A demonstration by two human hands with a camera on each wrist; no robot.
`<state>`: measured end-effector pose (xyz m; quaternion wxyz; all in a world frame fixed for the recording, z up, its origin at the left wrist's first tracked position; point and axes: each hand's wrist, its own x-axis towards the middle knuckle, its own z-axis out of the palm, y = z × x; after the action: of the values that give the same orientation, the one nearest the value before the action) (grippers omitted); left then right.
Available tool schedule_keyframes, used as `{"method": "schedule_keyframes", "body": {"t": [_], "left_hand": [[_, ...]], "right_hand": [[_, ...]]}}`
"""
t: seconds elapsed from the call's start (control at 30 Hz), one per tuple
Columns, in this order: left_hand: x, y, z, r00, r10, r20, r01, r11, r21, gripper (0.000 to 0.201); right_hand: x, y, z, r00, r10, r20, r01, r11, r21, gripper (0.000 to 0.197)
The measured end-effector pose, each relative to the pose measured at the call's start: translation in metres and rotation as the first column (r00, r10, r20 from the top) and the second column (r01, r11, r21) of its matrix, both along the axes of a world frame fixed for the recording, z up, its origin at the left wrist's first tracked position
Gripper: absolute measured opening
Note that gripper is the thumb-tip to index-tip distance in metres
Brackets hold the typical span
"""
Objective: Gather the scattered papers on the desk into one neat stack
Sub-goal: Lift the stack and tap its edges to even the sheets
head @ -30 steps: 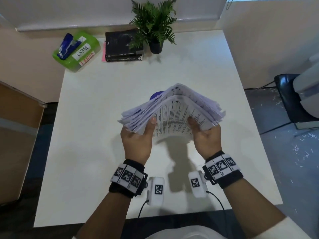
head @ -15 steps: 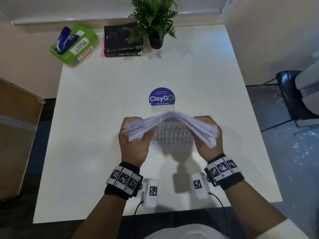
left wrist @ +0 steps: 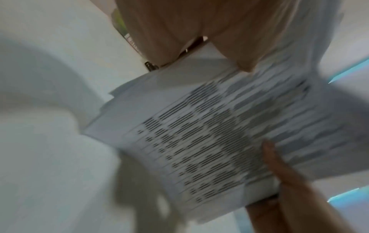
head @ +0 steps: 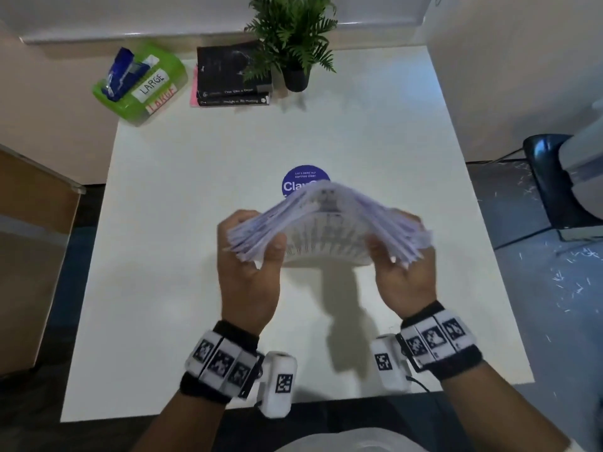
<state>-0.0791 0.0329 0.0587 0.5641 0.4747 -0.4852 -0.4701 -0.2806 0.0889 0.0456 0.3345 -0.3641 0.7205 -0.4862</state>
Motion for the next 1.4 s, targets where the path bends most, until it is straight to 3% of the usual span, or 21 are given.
{"method": "schedule_keyframes", "body": {"t": [0.03,0.1,0.17,0.23,0.33,0.43,0.53,0.57,0.67,0.73,0.77,0.83,0.87,0.97,1.03,1.1,1.17,1.23,1.3,1.33,1.4], "left_hand": [[-0.001,0.002,-0.019,0.996,-0.004,0.094,-0.003,0.998,0.066,0.041],[-0.006,0.003,-0.035,0.996,-0.039,0.083,0.023,0.982,0.188,0.030],[-0.015,-0.001,-0.031,0.987,-0.044,0.155,0.013,0.981,0.195,0.030],[-0.021,-0.008,-0.017,0.992,-0.032,0.120,0.011,0.985,0.171,0.031],[-0.025,-0.020,0.012,0.989,0.048,0.141,-0.055,0.997,0.046,0.037],[-0.018,-0.018,0.024,0.964,0.061,0.259,-0.027,0.991,-0.130,0.038],[-0.006,-0.015,0.012,0.958,0.002,0.288,0.029,0.994,-0.107,0.040],[-0.002,-0.015,0.002,0.958,-0.028,0.286,0.055,0.995,-0.084,0.043],[0.003,-0.012,-0.017,0.970,-0.087,0.227,0.096,0.995,-0.029,0.051],[0.000,-0.013,-0.024,0.972,-0.097,0.216,0.099,0.995,0.004,0.044],[-0.004,-0.016,-0.024,0.962,-0.076,0.264,0.074,0.997,0.016,0.039],[-0.011,-0.025,-0.021,0.932,-0.005,0.363,0.022,0.999,-0.042,0.050],[-0.016,-0.030,-0.019,0.941,0.027,0.338,-0.008,0.998,-0.059,0.050],[-0.029,-0.042,0.000,0.985,0.106,0.134,-0.110,0.994,0.021,0.025],[-0.027,-0.048,0.010,0.991,0.092,0.098,-0.097,0.994,0.045,0.035],[-0.019,-0.053,0.024,0.980,0.087,0.181,-0.098,0.994,0.050,0.058],[-0.007,-0.056,0.044,0.877,0.143,0.459,-0.111,0.989,-0.096,0.092],[-0.008,-0.056,0.082,0.629,0.160,0.761,0.068,0.963,-0.259,0.111],[-0.022,-0.059,0.113,0.403,0.069,0.913,0.288,0.937,-0.198,0.120],[-0.032,-0.062,0.122,0.338,0.001,0.941,0.348,0.929,-0.126,0.122],[-0.042,-0.073,0.126,0.331,-0.117,0.936,0.400,0.916,-0.027,0.110]], "right_hand": [[-0.001,0.005,-0.013,0.997,0.050,0.050,-0.052,0.998,0.039,0.043],[0.003,0.000,-0.016,0.996,0.062,0.066,-0.071,0.987,0.147,0.051],[0.005,-0.009,-0.017,0.997,0.033,0.076,-0.037,0.998,0.051,0.024],[0.008,-0.015,-0.008,0.996,-0.027,0.080,0.030,0.999,-0.034,0.015],[0.008,-0.024,0.013,0.991,-0.042,0.130,0.066,0.980,-0.186,0.021],[0.002,-0.021,0.025,0.991,-0.023,0.131,0.060,0.954,-0.294,0.024],[-0.008,-0.015,0.010,0.999,-0.011,0.032,0.019,0.964,-0.266,0.059],[-0.013,-0.013,0.001,0.999,-0.005,0.036,0.013,0.968,-0.250,0.062],[-0.021,-0.010,-0.018,0.996,0.038,0.081,-0.014,0.962,-0.271,0.050],[-0.021,-0.014,-0.019,0.993,0.069,0.091,-0.040,0.955,-0.293,0.036],[-0.017,-0.019,-0.018,0.995,0.069,0.074,-0.045,0.959,-0.280,0.027],[-0.008,-0.034,-0.013,1.000,0.004,0.029,0.003,0.972,-0.236,0.022],[-0.005,-0.041,-0.010,0.999,-0.026,0.020,0.030,0.970,-0.242,0.020],[-0.004,-0.060,0.005,0.999,-0.037,-0.017,0.030,0.944,-0.330,0.019],[-0.009,-0.068,0.019,0.998,-0.034,-0.056,0.011,0.930,-0.368,0.025],[-0.015,-0.074,0.031,0.994,0.002,-0.110,-0.043,0.926,-0.375,0.029],[-0.023,-0.078,0.041,0.979,0.030,-0.200,-0.098,0.935,-0.341,0.033],[-0.028,-0.081,0.053,0.961,0.053,-0.271,-0.139,0.941,-0.307,0.040],[-0.028,-0.085,0.069,0.935,0.073,-0.347,-0.188,0.932,-0.309,0.044],[-0.027,-0.087,0.079,0.925,0.090,-0.370,-0.218,0.921,-0.322,0.047],[-0.027,-0.089,0.098,0.920,0.145,-0.365,-0.275,0.902,-0.333,0.059]]}}
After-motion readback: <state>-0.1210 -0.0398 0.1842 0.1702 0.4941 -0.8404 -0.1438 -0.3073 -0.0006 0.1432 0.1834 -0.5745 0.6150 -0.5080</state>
